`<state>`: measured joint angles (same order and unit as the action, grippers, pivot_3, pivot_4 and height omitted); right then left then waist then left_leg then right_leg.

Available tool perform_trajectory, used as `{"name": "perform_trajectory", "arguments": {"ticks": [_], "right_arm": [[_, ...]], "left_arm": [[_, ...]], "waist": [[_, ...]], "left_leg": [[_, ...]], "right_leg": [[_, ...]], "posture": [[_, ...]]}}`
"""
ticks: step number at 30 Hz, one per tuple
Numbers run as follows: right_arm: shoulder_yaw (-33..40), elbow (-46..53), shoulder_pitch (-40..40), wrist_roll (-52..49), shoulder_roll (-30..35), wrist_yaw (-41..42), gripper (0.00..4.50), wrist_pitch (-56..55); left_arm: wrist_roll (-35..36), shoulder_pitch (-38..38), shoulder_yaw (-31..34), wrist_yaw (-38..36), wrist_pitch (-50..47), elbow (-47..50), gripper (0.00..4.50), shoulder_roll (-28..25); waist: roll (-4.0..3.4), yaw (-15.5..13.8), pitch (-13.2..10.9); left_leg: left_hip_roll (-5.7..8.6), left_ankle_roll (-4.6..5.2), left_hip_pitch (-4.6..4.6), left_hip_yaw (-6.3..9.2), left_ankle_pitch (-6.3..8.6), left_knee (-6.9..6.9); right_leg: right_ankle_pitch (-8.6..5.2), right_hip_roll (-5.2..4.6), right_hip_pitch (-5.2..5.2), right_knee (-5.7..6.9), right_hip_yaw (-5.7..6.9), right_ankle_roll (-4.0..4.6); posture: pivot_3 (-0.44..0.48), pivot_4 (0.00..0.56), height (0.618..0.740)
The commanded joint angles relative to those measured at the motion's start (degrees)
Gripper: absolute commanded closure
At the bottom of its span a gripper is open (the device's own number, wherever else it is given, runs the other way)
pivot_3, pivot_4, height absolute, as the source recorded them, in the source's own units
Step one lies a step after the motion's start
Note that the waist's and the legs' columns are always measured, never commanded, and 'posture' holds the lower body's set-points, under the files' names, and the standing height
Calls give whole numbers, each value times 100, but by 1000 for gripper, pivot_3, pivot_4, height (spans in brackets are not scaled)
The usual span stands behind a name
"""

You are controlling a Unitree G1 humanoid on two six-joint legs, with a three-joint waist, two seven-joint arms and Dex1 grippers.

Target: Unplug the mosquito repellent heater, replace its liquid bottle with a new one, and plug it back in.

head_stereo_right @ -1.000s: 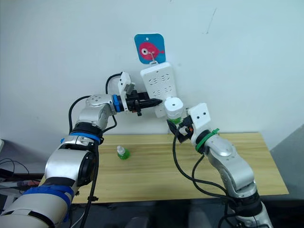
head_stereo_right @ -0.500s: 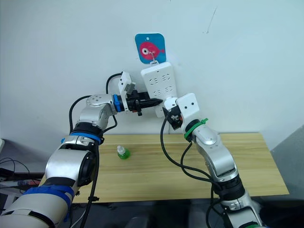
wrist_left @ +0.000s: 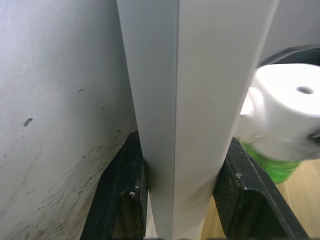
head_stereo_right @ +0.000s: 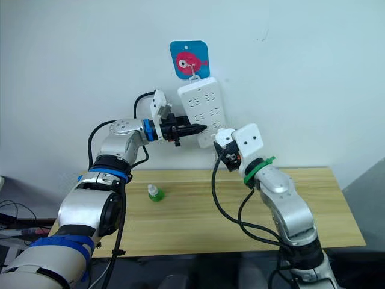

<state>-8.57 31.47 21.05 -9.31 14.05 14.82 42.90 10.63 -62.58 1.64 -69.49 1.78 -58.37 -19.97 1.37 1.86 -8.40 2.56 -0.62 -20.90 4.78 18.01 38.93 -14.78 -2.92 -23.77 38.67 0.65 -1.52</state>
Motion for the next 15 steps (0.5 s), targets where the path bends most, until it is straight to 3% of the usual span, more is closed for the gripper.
{"name": "perform_trajectory", "arguments": {"ticks": [1,3,13,15], "right_arm": [[223,459,17,-270,29,111,1480,173],[252,465,-14,-301,62,134,1480,202],[731,-81,-241,-594,-98,260,1480,-354],[813,-179,-256,-648,-110,282,1480,-453]], "left_arm": [[-85,-40,39,170,141,101,3151,-99],[-74,-20,54,191,138,113,3151,-110],[51,489,247,397,-5,546,208,-421],[84,686,280,465,-75,813,20,-499]], "waist": [[0,1,-3],[1,1,-3],[0,4,-3],[-2,16,-3]], "left_leg": [[-4,-1,1,1,-1,0],[-4,-1,4,5,-1,0],[-6,-11,4,0,-6,-2],[-13,-16,6,-4,-9,-2]], "right_leg": [[0,4,0,4,1,0],[0,8,0,19,1,0],[0,4,-13,27,-5,1],[0,7,-13,27,-4,1]], "posture": [[-44,158,740],[-43,156,740],[-25,145,740],[-17,140,740]]}}
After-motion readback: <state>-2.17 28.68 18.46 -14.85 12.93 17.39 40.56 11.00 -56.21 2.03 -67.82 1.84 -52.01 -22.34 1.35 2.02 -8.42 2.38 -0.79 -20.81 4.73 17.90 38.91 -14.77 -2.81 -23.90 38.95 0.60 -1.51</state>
